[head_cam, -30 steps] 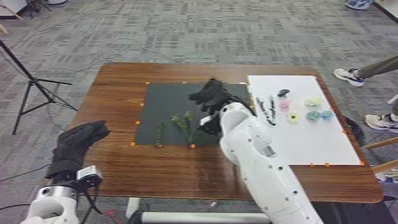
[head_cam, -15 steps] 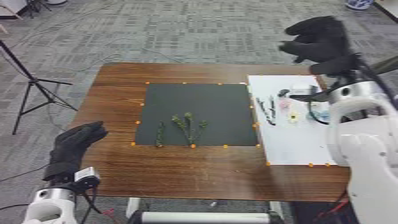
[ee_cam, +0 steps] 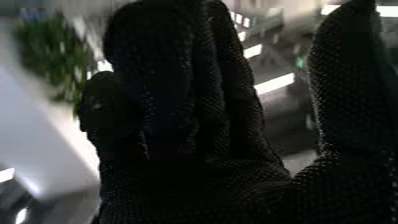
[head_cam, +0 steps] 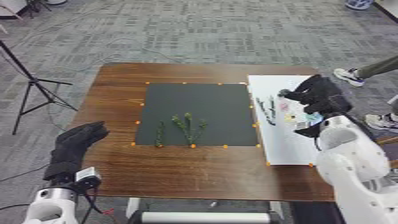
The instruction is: Arrange flowers
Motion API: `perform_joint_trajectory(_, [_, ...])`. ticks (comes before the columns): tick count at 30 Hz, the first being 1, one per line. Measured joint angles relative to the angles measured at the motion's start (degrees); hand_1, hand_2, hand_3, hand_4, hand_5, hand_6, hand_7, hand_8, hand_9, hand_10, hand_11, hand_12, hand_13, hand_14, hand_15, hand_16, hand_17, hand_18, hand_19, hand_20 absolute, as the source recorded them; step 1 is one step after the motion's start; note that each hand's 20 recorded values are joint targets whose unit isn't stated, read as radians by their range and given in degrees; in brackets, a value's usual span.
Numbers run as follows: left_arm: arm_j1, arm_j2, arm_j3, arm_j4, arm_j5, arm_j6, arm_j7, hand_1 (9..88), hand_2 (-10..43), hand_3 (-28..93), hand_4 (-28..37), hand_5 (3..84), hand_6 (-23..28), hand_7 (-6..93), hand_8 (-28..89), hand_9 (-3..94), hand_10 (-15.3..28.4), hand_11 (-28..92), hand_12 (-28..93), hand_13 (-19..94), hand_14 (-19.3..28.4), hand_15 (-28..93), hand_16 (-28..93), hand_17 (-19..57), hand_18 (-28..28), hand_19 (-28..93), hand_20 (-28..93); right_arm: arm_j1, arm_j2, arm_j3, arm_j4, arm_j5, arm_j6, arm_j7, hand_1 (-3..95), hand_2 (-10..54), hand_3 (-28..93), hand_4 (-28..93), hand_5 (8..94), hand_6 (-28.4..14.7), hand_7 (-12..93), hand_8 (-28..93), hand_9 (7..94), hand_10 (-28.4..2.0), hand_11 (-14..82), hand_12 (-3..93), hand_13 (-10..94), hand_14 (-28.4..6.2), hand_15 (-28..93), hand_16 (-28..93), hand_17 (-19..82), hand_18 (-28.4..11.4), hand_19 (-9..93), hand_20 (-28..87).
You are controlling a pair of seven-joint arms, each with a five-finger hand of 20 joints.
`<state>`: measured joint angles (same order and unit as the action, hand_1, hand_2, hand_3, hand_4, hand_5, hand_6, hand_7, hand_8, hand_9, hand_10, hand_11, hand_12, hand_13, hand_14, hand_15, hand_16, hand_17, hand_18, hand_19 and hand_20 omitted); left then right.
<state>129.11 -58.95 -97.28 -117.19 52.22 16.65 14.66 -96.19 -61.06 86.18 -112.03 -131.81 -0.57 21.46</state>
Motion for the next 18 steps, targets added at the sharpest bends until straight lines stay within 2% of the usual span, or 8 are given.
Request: perform_joint_trajectory(18, [-0.8,0.01,1.32,0.06,0.01,-0.35,-0.24,33.6,0.0,71,-11.7,57.3,2.9,19.9,-7,56.0,13.8,23,14,46,17.3,26,-1,11.1,11.2,12,23,16.9,-3.1,-13.1,21.2,-8.7,-8.1,0.4,37.9,-9.5,59,-18,74.5,-4.4,19,-6,88.9,-12.4,23.0,21.4,94,-2.1,50,31,63,-13.8,93,47])
